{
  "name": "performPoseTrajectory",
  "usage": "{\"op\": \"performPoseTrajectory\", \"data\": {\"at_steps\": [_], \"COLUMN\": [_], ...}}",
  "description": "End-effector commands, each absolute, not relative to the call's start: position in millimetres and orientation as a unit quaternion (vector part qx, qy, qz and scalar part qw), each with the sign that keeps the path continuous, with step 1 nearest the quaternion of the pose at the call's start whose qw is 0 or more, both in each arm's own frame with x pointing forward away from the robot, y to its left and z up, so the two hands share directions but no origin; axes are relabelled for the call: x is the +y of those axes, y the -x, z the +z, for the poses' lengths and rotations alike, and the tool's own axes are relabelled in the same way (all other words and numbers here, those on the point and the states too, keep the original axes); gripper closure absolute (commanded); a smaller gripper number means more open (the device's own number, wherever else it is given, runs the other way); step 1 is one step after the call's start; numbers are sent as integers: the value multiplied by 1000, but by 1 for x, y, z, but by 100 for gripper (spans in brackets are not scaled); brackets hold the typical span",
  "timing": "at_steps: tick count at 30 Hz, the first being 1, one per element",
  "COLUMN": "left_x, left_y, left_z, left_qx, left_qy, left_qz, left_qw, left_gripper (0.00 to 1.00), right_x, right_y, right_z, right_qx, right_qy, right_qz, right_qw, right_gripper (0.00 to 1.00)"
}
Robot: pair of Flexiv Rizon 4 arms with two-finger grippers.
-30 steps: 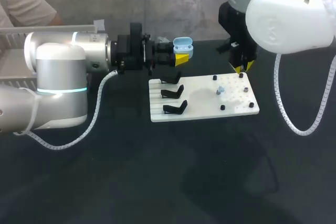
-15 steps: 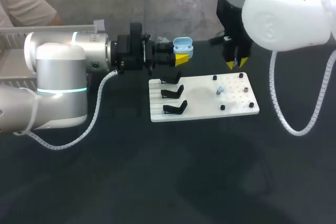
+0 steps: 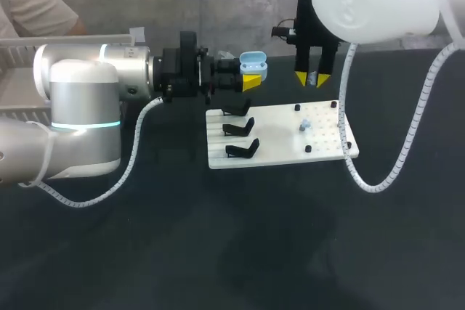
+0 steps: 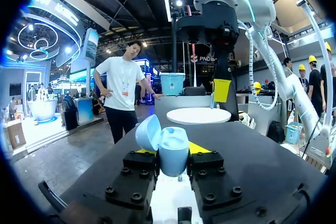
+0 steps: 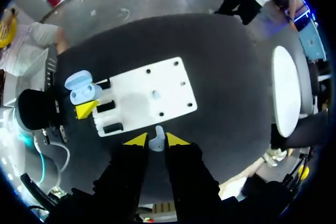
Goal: Pick up each earbud case from the left stands, insert the matching earbuds, close the lid, and place the case in the box.
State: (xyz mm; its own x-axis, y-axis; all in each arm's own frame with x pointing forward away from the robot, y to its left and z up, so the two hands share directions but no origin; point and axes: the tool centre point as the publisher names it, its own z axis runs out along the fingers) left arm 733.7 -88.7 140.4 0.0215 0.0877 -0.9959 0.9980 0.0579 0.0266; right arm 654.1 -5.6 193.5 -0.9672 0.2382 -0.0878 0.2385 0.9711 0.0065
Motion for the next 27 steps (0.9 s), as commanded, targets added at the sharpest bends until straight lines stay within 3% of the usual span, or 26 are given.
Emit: {"op": "performPoseTrajectory", "data": {"at_steps": [1,13,27], "left_x": [-88,-88,-88], "left_y": [-732,-732,-732], "left_z": [140,140,140], "left_qx": [529,529,529], "left_qy": [-511,-511,-511], "left_qz": [-456,-456,-456], "left_qw": [502,502,502], "left_gripper": [100,100,100], "right_x": [-5,-5,43], "right_y": [-650,-650,-676], "right_z": [194,194,212], "right_qx": [955,955,974], "right_qy": [-293,-293,-217], "right_qz": [6,6,18], "right_qw": [52,52,56], "right_gripper": [100,100,100]}}
